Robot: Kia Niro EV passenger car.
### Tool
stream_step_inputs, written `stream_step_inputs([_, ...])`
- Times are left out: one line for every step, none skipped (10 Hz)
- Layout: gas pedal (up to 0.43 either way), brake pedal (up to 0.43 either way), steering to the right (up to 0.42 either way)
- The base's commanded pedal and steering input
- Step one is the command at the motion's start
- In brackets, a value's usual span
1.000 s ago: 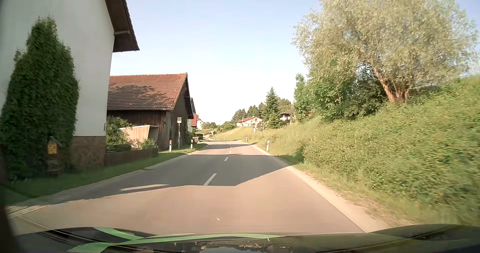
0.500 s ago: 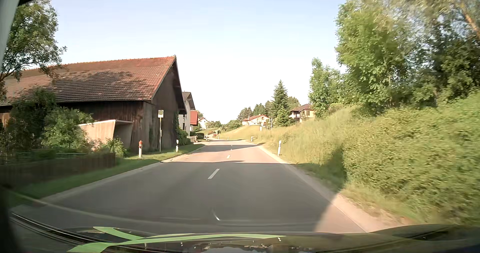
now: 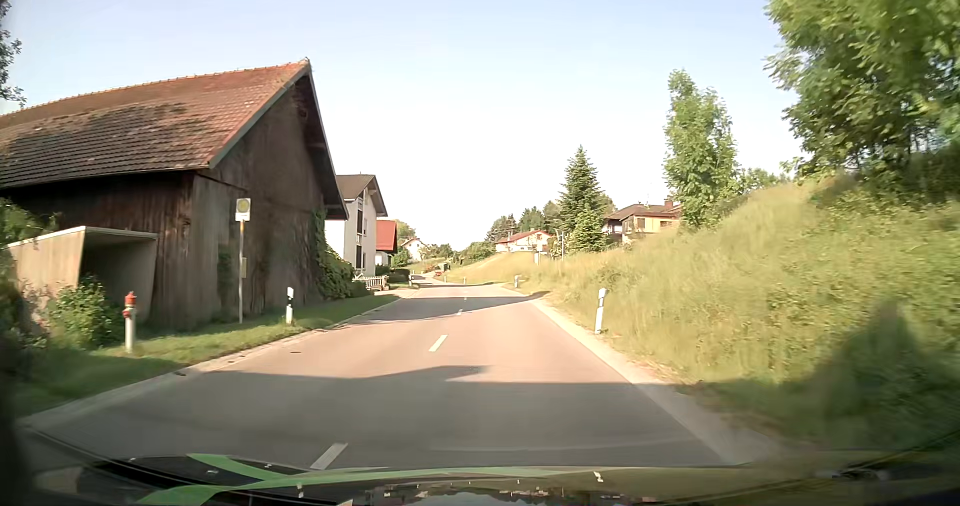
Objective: Follow the waypoints while adhering to traffic rules and regulations
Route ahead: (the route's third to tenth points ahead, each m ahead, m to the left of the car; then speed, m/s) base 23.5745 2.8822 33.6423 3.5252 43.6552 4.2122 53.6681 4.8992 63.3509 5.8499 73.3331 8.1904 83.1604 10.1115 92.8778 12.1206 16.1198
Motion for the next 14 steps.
stream_step_inputs([0.098, 0.0, -0.015])
stream_step_inputs([0.098, 0.0, -0.015])
stream_step_inputs([0.098, 0.0, -0.014])
stream_step_inputs([0.087, 0.0, -0.015])
stream_step_inputs([0.079, 0.0, -0.015])
stream_step_inputs([0.047, 0.0, -0.014])
stream_step_inputs([0.028, 0.0, -0.014])
stream_step_inputs([0.028, 0.0, -0.014])
stream_step_inputs([0.028, 0.0, -0.014])
stream_step_inputs([0.028, 0.0, -0.014])
stream_step_inputs([0.039, 0.0, -0.014])
stream_step_inputs([0.039, 0.0, -0.01])
stream_step_inputs([0.047, 0.0, -0.01])
stream_step_inputs([0.047, 0.0, -0.01])
